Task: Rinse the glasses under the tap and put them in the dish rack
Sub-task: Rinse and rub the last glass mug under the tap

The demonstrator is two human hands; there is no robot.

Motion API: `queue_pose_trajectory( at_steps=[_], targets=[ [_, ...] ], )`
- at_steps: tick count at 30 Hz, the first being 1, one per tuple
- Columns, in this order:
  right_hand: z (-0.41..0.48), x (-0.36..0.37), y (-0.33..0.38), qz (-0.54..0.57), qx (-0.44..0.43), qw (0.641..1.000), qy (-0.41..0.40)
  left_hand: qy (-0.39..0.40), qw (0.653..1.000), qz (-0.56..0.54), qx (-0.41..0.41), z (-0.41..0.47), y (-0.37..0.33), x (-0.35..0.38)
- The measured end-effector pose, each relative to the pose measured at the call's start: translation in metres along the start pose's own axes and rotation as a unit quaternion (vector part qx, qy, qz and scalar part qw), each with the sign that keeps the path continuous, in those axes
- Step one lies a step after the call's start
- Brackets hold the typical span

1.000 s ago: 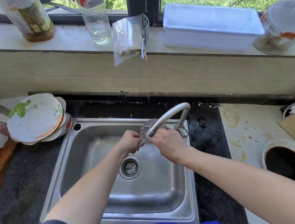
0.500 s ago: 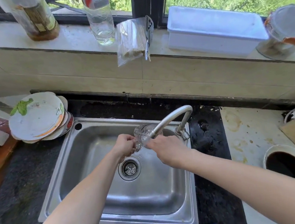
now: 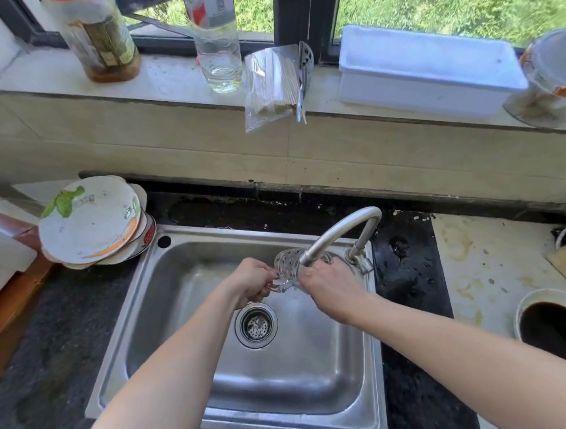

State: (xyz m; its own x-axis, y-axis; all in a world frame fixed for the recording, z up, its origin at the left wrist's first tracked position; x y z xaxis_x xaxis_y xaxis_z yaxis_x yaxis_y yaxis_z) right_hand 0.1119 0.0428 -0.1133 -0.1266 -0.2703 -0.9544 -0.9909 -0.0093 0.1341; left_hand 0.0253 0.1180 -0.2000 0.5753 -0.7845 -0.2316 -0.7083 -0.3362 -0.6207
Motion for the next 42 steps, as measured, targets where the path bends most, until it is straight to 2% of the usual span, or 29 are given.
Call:
queue_pose_trajectory(
  at_steps=[2,5,10,12,14,17,21,25,30,35,37,39,42],
  targets=[
    [-0.002,-0.008,-0.006,0.042,0.027,0.999,-0.012,0.006,0.995,-0.095,0.006,-0.004,0.0,-0.003],
    [-0.005,-0.017,-0.013,0.064,0.058,0.996,-0.022,0.019,0.962,-0.272,0.008,-0.008,0.011,0.003],
    [-0.003,-0.015,-0.006,0.147,0.116,0.982,-0.021,0.063,0.93,-0.361,0.028,-0.007,-0.001,0.029],
    [-0.004,-0.019,-0.001,0.177,0.099,0.978,-0.041,0.041,0.935,-0.352,0.024,-0.007,-0.005,0.026],
    [-0.01,-0.025,0.007,0.19,0.046,0.979,-0.06,0.008,0.943,-0.332,0.015,-0.003,-0.002,0.018],
    [-0.017,-0.017,0.022,0.152,-0.05,0.987,-0.024,-0.017,0.958,-0.285,0.013,0.001,0.002,0.01],
    [-0.001,-0.004,0.017,0.044,-0.008,0.999,0.014,-0.046,0.971,-0.235,0.014,-0.004,-0.007,0.011],
    [-0.012,0.008,0.019,0.061,-0.072,0.995,0.034,-0.068,0.977,-0.203,0.002,-0.007,0.002,-0.008],
    [-0.002,0.009,0.02,0.012,-0.062,0.998,0.019,-0.04,0.988,-0.151,0.001,-0.013,-0.006,0.002],
    [-0.023,0.01,0.02,0.051,-0.142,0.989,0.004,-0.014,0.994,-0.108,-0.003,-0.018,-0.005,-0.011],
    [-0.016,0.01,0.015,0.045,-0.122,0.991,-0.009,0.006,0.996,-0.088,-0.004,-0.019,-0.006,-0.003],
    [-0.007,0.004,0.019,0.06,-0.095,0.994,-0.004,-0.007,0.995,-0.095,-0.003,-0.016,-0.004,0.0],
    [0.0,-0.008,0.017,0.121,-0.035,0.992,-0.007,0.025,0.975,-0.217,-0.033,-0.012,0.016,0.015]
  ],
)
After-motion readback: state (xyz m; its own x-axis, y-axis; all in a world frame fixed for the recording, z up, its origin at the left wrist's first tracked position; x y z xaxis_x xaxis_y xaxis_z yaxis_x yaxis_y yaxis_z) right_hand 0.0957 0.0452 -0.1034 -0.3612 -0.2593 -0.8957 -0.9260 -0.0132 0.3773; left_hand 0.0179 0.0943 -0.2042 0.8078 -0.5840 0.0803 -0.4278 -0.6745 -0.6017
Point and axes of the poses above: each hand's wrist, its own z-axis towards the middle knuckle, its own x-axis out of the palm, y = z × x, the point moved 10 cm from there along z, towards the middle knuckle, and after that the axes turned 6 degrees about z, right-handed, at the moved point
